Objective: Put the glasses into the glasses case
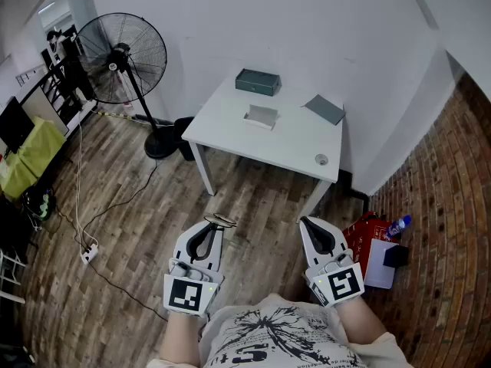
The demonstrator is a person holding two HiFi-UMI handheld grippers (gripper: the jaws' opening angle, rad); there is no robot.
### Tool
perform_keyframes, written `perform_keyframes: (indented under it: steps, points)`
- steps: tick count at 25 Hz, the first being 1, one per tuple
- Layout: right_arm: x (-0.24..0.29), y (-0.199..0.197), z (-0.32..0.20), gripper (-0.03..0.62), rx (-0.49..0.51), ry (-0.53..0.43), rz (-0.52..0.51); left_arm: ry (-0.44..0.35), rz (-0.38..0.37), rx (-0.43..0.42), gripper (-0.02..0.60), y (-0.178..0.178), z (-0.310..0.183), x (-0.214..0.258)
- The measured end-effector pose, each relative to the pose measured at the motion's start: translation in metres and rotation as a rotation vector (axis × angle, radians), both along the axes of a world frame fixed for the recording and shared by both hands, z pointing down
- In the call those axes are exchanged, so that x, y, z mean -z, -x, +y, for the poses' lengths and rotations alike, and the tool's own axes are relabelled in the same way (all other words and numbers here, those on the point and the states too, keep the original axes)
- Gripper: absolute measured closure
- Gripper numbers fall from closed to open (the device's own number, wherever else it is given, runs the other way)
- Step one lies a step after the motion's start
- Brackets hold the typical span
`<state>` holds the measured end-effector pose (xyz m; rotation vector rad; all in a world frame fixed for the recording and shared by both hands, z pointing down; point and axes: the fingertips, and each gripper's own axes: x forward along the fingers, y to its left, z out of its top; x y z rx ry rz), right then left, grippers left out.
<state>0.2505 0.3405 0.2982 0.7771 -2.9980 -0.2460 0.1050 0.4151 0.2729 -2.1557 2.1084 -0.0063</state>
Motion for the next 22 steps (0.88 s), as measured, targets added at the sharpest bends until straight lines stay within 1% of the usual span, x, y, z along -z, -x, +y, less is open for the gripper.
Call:
perform_keyframes:
  steps: [10,16,19,22]
  points:
    - [-0.001,0.017,0.01,0.582,-0.008,0.007,-0.009,0.007,0.0,0.005,0.56,0.021,0.008,-0.003]
    - [-0.006,0.028,0.016,0.58,-0.063,0.007,-0.002,-0.007,0.01,-0.007,0.56,0.037,0.021,-0.003]
    - [-0.012,0.036,0.019,0.58,-0.081,0.013,0.001,0.005,0.02,-0.004,0.56,0.048,0.028,-0.009]
    - [-0.022,0.045,0.016,0.58,-0.078,0.019,0.021,0.017,0.031,0.007,0.56,0.06,0.026,-0.015]
